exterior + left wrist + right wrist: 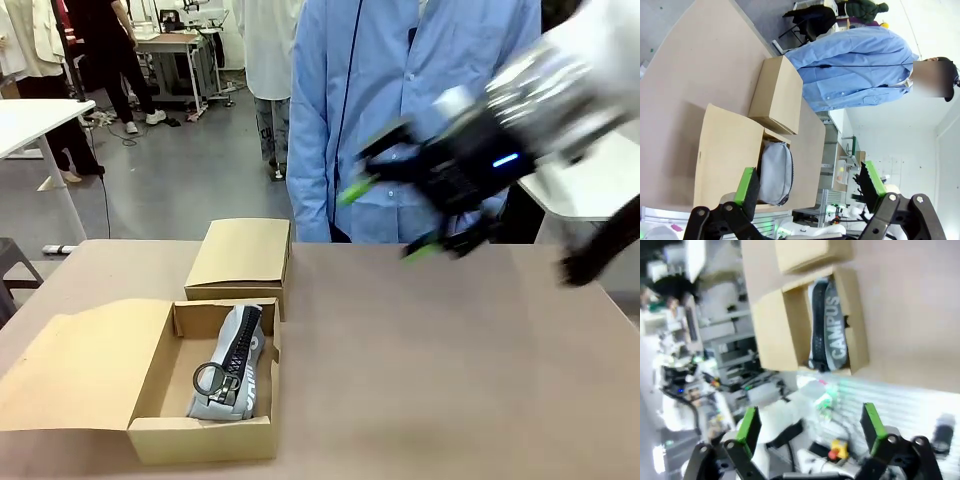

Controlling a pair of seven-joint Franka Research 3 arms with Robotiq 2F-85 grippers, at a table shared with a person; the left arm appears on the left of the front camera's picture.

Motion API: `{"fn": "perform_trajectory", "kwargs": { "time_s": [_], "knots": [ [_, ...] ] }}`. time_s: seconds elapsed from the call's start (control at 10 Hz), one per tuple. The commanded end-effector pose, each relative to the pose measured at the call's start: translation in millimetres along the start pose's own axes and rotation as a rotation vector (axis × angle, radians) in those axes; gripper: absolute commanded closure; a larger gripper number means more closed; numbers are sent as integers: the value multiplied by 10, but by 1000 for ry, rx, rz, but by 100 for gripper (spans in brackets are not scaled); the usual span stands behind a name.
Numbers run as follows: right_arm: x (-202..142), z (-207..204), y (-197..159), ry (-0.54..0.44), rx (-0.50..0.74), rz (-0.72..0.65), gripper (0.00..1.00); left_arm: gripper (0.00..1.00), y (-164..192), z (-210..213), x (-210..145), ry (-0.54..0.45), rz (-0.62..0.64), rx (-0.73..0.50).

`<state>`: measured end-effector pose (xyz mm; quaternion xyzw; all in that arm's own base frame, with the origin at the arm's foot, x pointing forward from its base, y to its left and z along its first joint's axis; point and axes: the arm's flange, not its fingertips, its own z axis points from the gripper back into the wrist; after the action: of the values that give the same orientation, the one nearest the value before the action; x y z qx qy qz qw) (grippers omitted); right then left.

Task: Place items inside the box.
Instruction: Pick up a Pencil pouch or Stapler and place it inside the Mailer Box closest to the robot.

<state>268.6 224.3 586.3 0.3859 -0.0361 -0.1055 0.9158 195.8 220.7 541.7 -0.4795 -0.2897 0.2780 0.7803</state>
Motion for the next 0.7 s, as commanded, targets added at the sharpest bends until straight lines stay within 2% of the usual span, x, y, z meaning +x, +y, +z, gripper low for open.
{"fn": "perform_trajectory", "kwargs": {
  "time_s": [0.0,0.1,0.3,0.4,0.5,0.6],
  "knots": [
    [319,1184,-641,125,204,-162,0,0,-4,3,-19,-6,-14,-19],
    [319,1579,-904,220,366,-169,0,0,-4,3,-19,-6,-14,-19],
    [97,2244,-1640,122,435,-162,0,0,-4,3,-19,-6,-14,-19],
    [-39,2474,-2088,23,436,-149,0,0,-4,3,-19,-6,-14,-19],
    [-206,2590,-2590,-65,481,-84,0,0,-4,3,-19,-6,-14,-19],
    [-310,2516,-2952,-51,531,-26,0,0,-4,3,-19,-6,-14,-19]
  ]
}}
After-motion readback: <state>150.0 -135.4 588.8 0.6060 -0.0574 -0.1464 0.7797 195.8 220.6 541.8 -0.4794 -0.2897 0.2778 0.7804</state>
